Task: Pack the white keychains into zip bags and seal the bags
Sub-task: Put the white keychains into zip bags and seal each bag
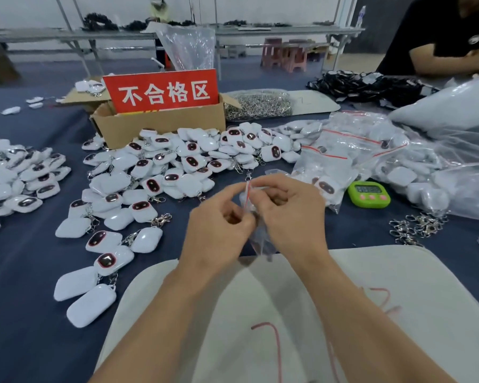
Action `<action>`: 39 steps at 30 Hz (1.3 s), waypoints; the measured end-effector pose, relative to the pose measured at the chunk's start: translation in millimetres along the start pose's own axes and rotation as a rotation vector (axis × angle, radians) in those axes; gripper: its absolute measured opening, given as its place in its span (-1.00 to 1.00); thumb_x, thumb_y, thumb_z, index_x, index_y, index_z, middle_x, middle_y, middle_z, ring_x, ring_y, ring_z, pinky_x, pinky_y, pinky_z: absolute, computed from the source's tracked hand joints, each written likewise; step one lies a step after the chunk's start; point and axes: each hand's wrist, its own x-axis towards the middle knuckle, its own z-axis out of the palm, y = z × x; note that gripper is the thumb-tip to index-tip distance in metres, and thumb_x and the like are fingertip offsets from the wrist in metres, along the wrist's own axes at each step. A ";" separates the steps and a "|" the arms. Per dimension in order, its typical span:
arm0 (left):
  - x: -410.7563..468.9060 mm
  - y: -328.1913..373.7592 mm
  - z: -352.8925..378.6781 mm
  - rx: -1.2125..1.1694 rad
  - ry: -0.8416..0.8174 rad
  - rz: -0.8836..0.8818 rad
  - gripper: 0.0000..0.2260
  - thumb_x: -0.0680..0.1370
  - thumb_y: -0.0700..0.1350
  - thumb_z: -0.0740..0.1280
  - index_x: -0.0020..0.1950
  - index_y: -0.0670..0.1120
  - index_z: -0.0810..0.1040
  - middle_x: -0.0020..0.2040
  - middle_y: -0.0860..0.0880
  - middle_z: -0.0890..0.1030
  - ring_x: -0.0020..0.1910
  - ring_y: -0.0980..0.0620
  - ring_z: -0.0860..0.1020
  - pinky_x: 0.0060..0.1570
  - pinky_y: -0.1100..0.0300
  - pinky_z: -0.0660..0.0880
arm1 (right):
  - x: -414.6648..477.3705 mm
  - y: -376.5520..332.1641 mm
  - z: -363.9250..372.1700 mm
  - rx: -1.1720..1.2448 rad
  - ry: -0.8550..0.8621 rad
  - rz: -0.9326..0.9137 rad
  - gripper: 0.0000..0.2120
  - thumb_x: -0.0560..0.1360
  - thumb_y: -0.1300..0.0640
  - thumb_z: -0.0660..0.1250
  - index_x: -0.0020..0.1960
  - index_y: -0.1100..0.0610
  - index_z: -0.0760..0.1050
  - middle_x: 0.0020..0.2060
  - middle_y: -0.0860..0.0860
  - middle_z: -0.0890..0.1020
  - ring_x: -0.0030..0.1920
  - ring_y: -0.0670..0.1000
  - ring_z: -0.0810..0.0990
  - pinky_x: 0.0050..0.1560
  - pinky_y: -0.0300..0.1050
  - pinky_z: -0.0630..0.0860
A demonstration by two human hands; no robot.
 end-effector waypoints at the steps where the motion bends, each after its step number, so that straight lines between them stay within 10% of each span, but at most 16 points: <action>1: 0.1 -0.6 -0.2 0.026 0.028 -0.024 -0.62 0.49 -0.10 0.41 0.23 0.30 0.58 -0.35 0.16 0.65 -0.40 0.23 0.55 -0.32 0.43 0.43 | -0.7 -0.6 0.2 -0.014 0.007 -0.004 -0.78 0.48 0.31 0.45 -0.09 -0.01 0.71 -0.32 -0.11 0.71 -0.29 -0.13 0.69 -0.22 -0.33 0.56; 6: 3.6 -7.5 -14.4 -0.007 0.484 -0.134 -0.68 0.50 -0.09 0.33 0.15 0.25 0.66 -0.29 0.22 0.63 -0.35 0.18 0.56 -0.28 0.29 0.46 | -6.3 -3.6 -1.2 -0.107 -0.131 -0.039 -0.50 0.39 0.16 0.55 0.28 -0.15 0.60 -0.21 -0.19 0.70 -0.29 -0.17 0.63 -0.19 -0.34 0.56; 11: 2.9 -7.0 -10.6 -0.113 0.346 -0.057 -0.68 0.61 -0.10 0.33 0.08 0.36 0.68 -0.23 0.21 0.70 -0.33 0.17 0.62 -0.24 0.16 0.61 | -13.8 -10.6 10.6 -0.480 -0.232 -0.066 -0.48 0.46 0.08 0.39 0.34 -0.22 0.34 -0.26 -0.08 0.64 -0.20 0.07 0.63 -0.04 0.09 0.60; 19: -1.0 0.1 7.6 0.157 0.312 -0.063 -0.62 0.61 -0.22 0.27 0.34 0.13 0.62 -0.06 0.07 0.70 -0.14 0.15 0.56 -0.08 0.47 0.39 | -11.4 -22.4 -1.9 -0.521 0.279 -0.306 -0.82 0.44 0.19 0.27 0.01 0.04 0.55 -0.51 -0.13 0.29 -0.34 -0.04 0.35 -0.15 -0.02 0.43; 24: 2.1 1.5 8.0 0.033 0.217 -0.148 -0.63 0.53 -0.30 0.29 -0.20 0.20 0.62 -0.34 0.25 0.63 -0.36 0.30 0.55 -0.38 0.43 0.38 | -16.4 -21.5 7.8 -0.622 0.222 -0.547 -0.89 0.44 0.15 0.31 -0.09 0.06 0.61 -0.45 -0.20 0.27 -0.32 -0.12 0.28 -0.05 -0.09 0.29; 31: -2.1 -0.3 -3.9 -0.059 0.309 0.158 -0.31 0.43 0.03 0.52 0.54 0.15 0.39 0.43 0.24 0.49 0.41 0.22 0.45 0.28 0.30 0.45 | -0.8 -0.8 -0.3 -0.266 0.161 -0.008 -0.69 0.54 0.26 0.24 0.06 -0.09 0.64 -0.31 -0.21 0.60 -0.28 -0.12 0.49 -0.12 -0.23 0.39; 35: -5.3 2.6 9.6 0.175 0.121 0.390 -0.07 0.35 0.02 0.61 0.64 0.05 0.22 0.61 0.11 0.28 0.59 0.22 0.19 0.51 0.33 0.19 | 0.1 -9.1 -6.6 -0.340 0.263 -0.218 -0.71 0.42 0.12 0.26 0.06 -0.03 0.66 -0.49 -0.27 0.47 -0.40 -0.19 0.46 -0.21 -0.36 0.39; 39: -6.5 6.1 11.1 0.054 0.186 0.341 -0.22 0.39 -0.07 0.41 0.60 0.08 0.26 0.49 0.21 0.42 0.46 0.24 0.40 0.38 0.36 0.36 | -14.1 -23.3 1.6 -0.456 0.212 -0.507 -0.66 0.43 0.11 0.27 0.13 0.01 0.69 -0.53 -0.15 0.28 -0.46 -0.04 0.40 -0.28 -0.08 0.49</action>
